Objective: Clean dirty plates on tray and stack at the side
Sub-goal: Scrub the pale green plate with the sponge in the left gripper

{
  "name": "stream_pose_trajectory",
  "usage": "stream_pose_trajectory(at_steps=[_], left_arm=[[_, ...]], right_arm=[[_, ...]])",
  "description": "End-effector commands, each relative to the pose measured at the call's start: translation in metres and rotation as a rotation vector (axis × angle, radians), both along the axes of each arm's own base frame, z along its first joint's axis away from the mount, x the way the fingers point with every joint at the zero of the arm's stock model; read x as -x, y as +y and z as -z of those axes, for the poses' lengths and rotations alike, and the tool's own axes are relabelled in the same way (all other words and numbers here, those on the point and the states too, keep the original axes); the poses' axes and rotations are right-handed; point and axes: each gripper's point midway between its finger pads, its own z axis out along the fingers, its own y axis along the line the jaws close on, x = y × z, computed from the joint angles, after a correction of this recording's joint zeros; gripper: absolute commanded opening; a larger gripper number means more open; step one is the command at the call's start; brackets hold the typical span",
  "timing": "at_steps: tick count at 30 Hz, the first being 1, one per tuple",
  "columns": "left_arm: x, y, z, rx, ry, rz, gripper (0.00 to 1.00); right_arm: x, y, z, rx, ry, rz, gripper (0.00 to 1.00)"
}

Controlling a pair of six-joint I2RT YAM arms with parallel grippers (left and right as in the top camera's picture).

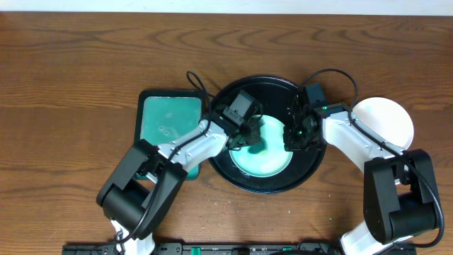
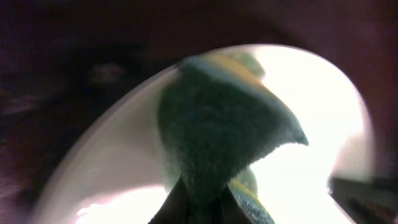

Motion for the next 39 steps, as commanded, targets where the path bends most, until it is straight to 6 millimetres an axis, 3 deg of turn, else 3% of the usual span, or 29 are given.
stream_pose_trajectory(at_steps=[1, 6, 10, 13, 18, 22, 24, 34, 39], left_arm=[[-0.006, 0.082, 0.026, -0.357, -0.003, -0.091, 0.07], [-0.010, 0.102, 0.006, -0.467, 0.022, -0.103, 0.07], [-0.013, 0.097, -0.005, -0.475, 0.016, -0.037, 0.07], [-0.009, 0.072, 0.000, -0.349, 0.043, 0.027, 0.07], [0.001, 0.011, 0.009, -0.051, 0.097, 0.147, 0.07], [0.020, -0.038, 0.007, 0.200, 0.177, 0.261, 0.07], [0.030, -0.051, 0.006, 0.266, 0.212, 0.300, 0.07], [0.064, -0.061, -0.008, 0.358, 0.309, 0.422, 0.07], [0.068, -0.034, 0.010, 0.202, 0.337, 0.385, 0.07]], right_arm=[[0.013, 0.013, 0.008, -0.028, 0.047, -0.032, 0.01], [0.012, 0.013, 0.009, -0.029, 0.043, -0.033, 0.01], [0.013, 0.013, 0.009, -0.028, 0.046, -0.032, 0.01], [0.012, 0.013, 0.008, -0.029, 0.045, -0.032, 0.01], [0.013, 0.013, 0.009, -0.028, 0.047, -0.032, 0.01], [0.014, 0.013, 0.009, -0.027, 0.051, -0.032, 0.01], [0.014, 0.013, 0.009, -0.027, 0.050, -0.032, 0.01], [0.013, 0.013, 0.009, -0.028, 0.047, -0.032, 0.01], [0.013, 0.013, 0.009, -0.028, 0.046, -0.032, 0.01]])
